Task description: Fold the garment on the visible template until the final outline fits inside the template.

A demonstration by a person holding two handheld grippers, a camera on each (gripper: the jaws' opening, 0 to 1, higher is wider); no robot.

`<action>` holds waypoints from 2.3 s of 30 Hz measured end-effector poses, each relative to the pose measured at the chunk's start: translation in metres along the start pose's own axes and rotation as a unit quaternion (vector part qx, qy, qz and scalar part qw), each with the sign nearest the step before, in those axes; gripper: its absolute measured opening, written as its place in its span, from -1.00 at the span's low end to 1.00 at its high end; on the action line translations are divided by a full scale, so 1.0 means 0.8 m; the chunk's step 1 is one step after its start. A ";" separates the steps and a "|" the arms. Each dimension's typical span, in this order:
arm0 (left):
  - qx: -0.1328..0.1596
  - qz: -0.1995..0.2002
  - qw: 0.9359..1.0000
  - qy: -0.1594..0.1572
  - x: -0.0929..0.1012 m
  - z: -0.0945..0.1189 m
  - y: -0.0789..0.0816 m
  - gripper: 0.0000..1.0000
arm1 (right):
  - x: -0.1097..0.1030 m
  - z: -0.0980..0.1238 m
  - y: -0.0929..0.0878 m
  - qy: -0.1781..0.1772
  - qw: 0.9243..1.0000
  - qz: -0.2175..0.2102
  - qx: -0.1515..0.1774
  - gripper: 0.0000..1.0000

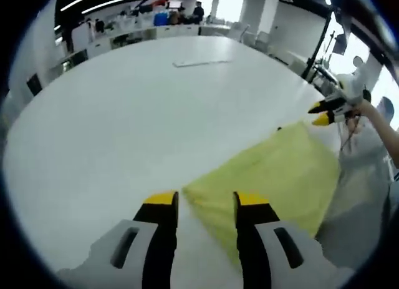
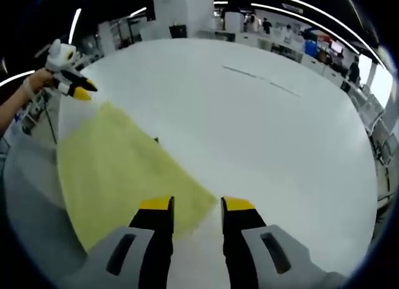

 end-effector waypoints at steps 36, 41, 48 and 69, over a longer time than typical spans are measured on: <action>0.014 -0.012 1.000 0.015 0.036 0.084 -0.022 0.56 | -0.081 0.047 0.000 -0.014 0.999 0.032 0.026 0.49; 0.021 -0.018 0.998 0.061 0.033 0.101 -0.028 0.66 | -0.095 0.057 -0.004 -0.024 0.999 0.021 0.037 0.63; -0.002 -0.014 0.997 0.074 0.046 0.120 -0.047 0.81 | -0.118 0.066 -0.013 -0.038 0.999 0.014 0.036 0.81; 0.039 0.056 0.994 0.081 0.066 0.168 -0.058 0.99 | -0.167 0.092 -0.026 -0.063 0.994 -0.015 0.084 0.99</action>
Point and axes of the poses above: the point that each gripper's makers call its tool centre point, and the gripper's own axes: z roughly backward along the fingers, x roughly to its right, y roughly out of its top, the point moved 4 cm from there along z, roughly backward along the fingers, and after that the axes turned 15 degrees about y, right-handed, at the moved point
